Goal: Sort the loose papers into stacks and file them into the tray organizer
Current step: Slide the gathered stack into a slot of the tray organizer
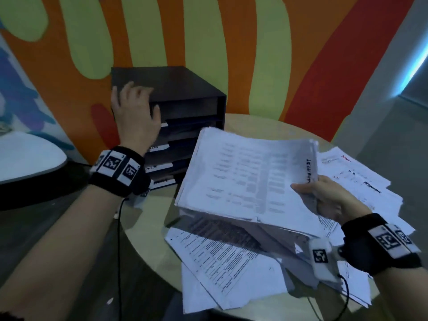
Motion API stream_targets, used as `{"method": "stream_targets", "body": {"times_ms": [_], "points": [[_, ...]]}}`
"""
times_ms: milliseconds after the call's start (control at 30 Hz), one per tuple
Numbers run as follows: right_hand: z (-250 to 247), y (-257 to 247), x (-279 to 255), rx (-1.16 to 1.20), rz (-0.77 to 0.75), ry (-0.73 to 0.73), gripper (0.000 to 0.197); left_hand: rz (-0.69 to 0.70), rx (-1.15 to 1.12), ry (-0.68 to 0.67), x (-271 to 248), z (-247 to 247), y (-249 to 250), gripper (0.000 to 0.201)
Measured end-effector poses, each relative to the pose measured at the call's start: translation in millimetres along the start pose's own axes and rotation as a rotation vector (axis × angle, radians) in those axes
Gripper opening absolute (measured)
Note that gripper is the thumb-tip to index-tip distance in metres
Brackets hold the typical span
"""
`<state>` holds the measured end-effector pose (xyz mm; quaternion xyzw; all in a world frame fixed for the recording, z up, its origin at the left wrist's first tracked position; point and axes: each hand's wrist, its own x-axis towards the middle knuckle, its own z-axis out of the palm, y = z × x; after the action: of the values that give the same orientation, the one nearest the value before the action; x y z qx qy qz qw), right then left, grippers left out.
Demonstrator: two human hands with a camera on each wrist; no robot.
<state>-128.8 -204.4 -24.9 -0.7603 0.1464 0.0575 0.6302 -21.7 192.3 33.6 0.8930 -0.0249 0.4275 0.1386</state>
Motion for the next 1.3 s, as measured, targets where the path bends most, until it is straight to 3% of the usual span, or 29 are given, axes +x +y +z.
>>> {"method": "stream_targets", "body": {"times_ms": [67, 233, 567, 733, 967, 1167, 1300], "points": [[5, 14, 6, -0.066, 0.113, -0.029, 0.002, 0.049, 0.124, -0.066, -4, 3, -6, 0.042], [12, 43, 13, -0.222, 0.234, 0.019, 0.015, 0.053, 0.185, -0.093, -6, 1, -7, 0.046], [15, 32, -3, 0.087, 0.193, -0.088, 0.026, 0.114, 0.238, -0.074, -13, 0, -9, 0.051], [45, 22, -11, 0.130, 0.211, -0.212, 0.021, 0.108, 0.250, -0.101, -13, -1, -8, 0.053], [87, 25, 3, 0.278, 0.277, -0.301, 0.029, 0.127, 0.252, -0.132, -13, -3, -11, 0.057], [106, 42, 15, 0.516, 0.293, -0.229, 0.033, 0.143, 0.247, -0.149, -12, -4, -14, 0.059], [113, 53, 19, 0.625, 0.313, -0.107, 0.022, 0.145, 0.232, -0.141, -13, -4, -13, 0.058]]}}
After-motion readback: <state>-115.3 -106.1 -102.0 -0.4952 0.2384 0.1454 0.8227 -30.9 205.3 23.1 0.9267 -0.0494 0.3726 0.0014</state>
